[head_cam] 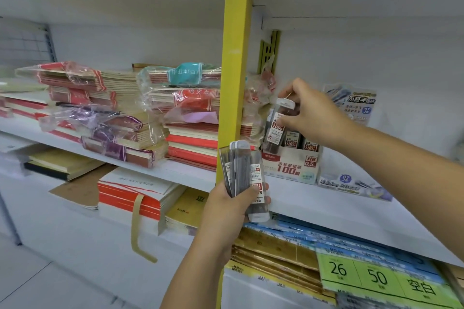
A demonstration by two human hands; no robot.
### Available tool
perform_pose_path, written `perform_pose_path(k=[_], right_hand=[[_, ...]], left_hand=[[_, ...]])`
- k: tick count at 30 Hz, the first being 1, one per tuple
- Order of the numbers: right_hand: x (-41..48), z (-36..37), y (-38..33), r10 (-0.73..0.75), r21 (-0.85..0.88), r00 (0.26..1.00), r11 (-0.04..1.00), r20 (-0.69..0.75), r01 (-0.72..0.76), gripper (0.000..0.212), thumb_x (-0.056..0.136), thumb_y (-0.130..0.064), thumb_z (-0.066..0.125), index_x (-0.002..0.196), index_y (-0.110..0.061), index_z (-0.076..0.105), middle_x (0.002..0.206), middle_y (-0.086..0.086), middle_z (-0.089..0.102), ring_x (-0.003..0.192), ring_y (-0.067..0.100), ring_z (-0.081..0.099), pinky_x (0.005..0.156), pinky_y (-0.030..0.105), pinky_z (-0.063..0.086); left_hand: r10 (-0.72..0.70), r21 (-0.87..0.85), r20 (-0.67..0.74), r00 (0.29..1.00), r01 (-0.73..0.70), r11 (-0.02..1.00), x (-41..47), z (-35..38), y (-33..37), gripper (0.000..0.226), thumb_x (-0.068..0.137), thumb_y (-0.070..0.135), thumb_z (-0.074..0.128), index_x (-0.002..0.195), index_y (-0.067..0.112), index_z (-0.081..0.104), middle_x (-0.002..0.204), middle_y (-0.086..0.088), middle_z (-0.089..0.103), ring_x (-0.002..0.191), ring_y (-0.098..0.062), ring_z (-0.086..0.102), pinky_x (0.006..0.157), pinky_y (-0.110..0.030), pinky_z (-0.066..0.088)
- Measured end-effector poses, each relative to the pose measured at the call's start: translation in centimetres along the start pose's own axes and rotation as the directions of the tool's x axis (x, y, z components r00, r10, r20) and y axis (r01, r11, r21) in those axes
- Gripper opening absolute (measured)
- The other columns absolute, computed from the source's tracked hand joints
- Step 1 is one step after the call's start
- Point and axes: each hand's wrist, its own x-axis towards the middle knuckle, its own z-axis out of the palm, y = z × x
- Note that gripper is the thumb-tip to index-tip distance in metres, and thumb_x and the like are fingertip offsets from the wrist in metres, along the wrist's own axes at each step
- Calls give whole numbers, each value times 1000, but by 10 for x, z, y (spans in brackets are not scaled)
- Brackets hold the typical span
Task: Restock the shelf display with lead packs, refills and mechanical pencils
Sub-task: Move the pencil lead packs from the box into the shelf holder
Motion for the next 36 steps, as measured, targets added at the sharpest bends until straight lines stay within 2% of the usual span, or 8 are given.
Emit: perform_pose_path(k=[3, 10, 15, 19, 23, 27, 31, 36], right_hand=[[-2, 15, 9, -73, -85, 997, 993, 31, 76, 36, 78, -20, 78, 104, -27, 54, 96, -12, 56, 87, 7, 57, 65, 15, 41], [-17, 27, 18, -182, -518, 979, 848, -90, 110, 41, 90, -30, 63, 131, -23, 58, 113, 3, 48, 107, 23, 39, 89, 34, 33], [-83, 35, -3, -53, 53, 993, 997, -105, 58, 25, 94, -35, 51, 120, -37, 54, 96, -21, 51, 84, 0, 48, 67, 12, 37], [-129, 52, -16, 111, 448, 991, 884, 71, -131, 19, 87, -35, 65, 100, -45, 56, 83, -17, 60, 73, 0, 57, 64, 11, 45], [-132, 55, -16, 209, 511, 971, 826, 116, -239, 22, 85, -22, 71, 93, -40, 62, 76, -11, 63, 69, -1, 59, 62, 9, 45], [-114, 25, -16, 277, 540, 960, 805, 26, -247, 21, 92, -14, 59, 92, -36, 62, 103, 2, 60, 73, 5, 67, 67, 17, 54], [-74, -16, -10, 166, 225, 982, 964, -95, -141, 14, 95, -18, 53, 103, -27, 60, 103, -7, 49, 80, 8, 61, 59, 12, 49], [-34, -30, -3, 29, -116, 1000, 993, 10, -27, 24, 93, -20, 59, 115, -29, 58, 105, -8, 57, 87, 10, 55, 65, 19, 41]], left_hand=[[-5, -9, 6, 1000, 5, 1000, 2, -1, -1, 26, 96, 14, 61, 113, 34, 60, 97, 8, 78, 87, -14, 76, 62, -20, 58], [-33, -31, -21, 999, 32, 999, 1, -1, 0, 29, 94, 15, 64, 117, 33, 63, 100, 8, 78, 90, -12, 75, 67, -25, 60], [-35, -105, 0, 999, 34, 994, -3, 2, 3, 27, 95, 13, 64, 118, 27, 63, 98, 4, 78, 87, -13, 75, 66, -25, 59], [-19, -180, 40, 999, 25, 983, -8, 8, 9, 26, 94, 13, 64, 119, 21, 65, 102, -5, 77, 92, -21, 75, 68, -28, 59], [-22, -194, 32, 999, 27, 981, -12, 12, 10, 25, 95, 14, 64, 119, 20, 65, 105, -6, 77, 94, -21, 75, 74, -33, 61], [-3, -134, -25, 1000, 0, 991, -10, 7, 10, 21, 95, 20, 64, 116, 21, 65, 97, -3, 77, 95, -14, 74, 73, -37, 62], [44, 18, -67, 997, -43, 999, -8, -1, 11, 16, 93, 32, 65, 108, 27, 65, 78, 3, 70, 59, -4, 60, 51, -19, 48], [18, 68, 0, 1000, -18, 997, -6, -5, 10, 26, 92, 47, 63, 109, 27, 63, 70, 10, 60, 58, -1, 52, 49, -16, 40]])
